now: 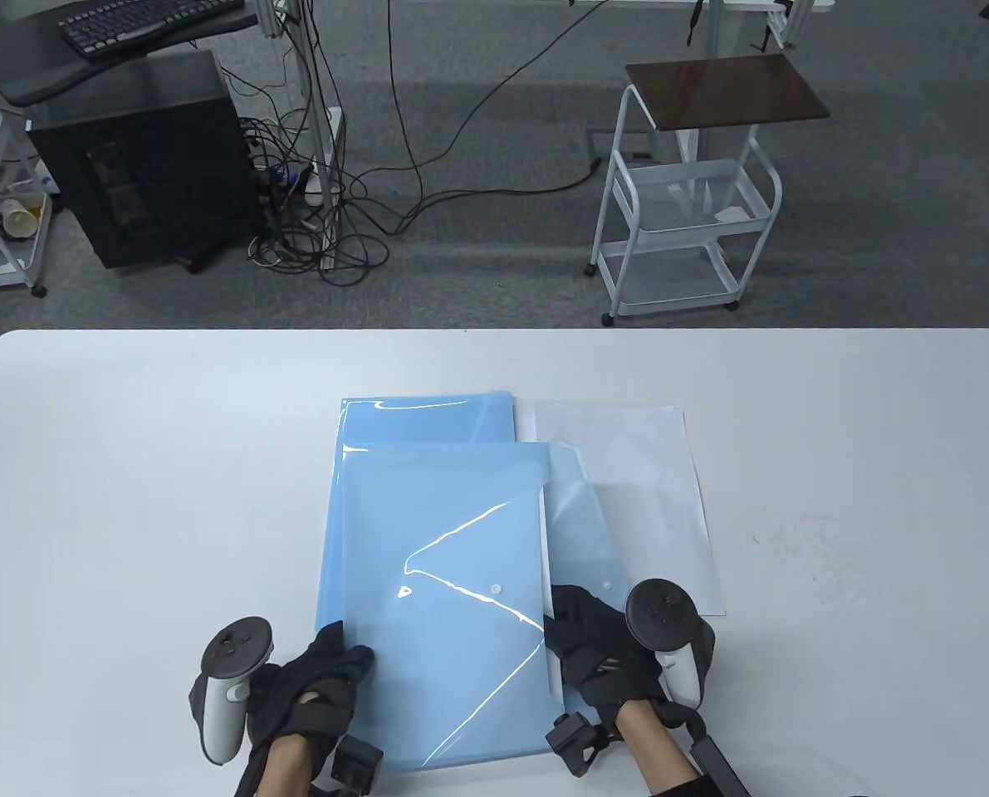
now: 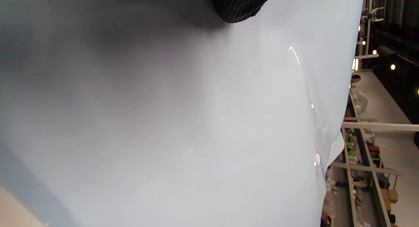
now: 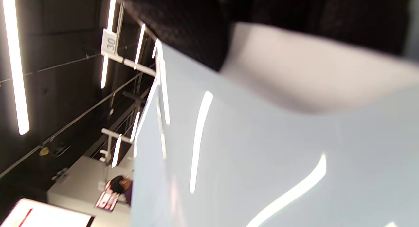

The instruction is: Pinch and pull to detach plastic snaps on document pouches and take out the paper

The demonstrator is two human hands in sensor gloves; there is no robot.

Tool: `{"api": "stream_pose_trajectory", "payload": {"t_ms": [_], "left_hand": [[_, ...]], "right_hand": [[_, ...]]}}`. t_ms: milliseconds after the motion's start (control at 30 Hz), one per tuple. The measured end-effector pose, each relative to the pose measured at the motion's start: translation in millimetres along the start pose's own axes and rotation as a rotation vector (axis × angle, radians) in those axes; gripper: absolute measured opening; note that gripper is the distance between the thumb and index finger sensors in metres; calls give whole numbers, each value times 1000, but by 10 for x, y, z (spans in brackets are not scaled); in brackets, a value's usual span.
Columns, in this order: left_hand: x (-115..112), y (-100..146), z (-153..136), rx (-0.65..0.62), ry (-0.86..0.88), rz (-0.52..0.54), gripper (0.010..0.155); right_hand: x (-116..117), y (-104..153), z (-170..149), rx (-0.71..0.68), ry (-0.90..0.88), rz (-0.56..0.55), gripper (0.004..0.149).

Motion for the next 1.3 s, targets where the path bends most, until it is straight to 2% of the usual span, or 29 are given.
{"api": "stream_pose_trajectory", "payload": {"t_ms": [167,333,500,700,1033,1167,1300], "left_hand": [[75,17,-20,12,10,38,49],[88,19,-33,31,14,38,50],[90,26,-33,45,12,38,50],[93,28,-35,56,11,40,50],[114,37,-45,78,13,51,50],[116,42,-47,84,20,49,50],[119,45,-49,86,27,47,50]], "right_hand": [[-201,39,13,37,68,-69,48],[-472,46,12,81,123,-66,49],[-869,70,-28,124,159,-79,50],[-1484,135,-64,165,141,-139,49],[-2357,259,-228,190,55,-340,47],[-2611,266,-318,195,54,-412,47],[-2708,221,-430,220,78,-433,47]]}}
Point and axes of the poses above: the tracker on the back of each hand, its own z axis roughly to the thumb side, its own y axis roughly from the fingertips to the wrist, x = y × z, the point moved 4 cm from there along -y, roughly from the wrist to the fingertips, and after that the axes turned 7 degrees about y, right-handed, at the moved point
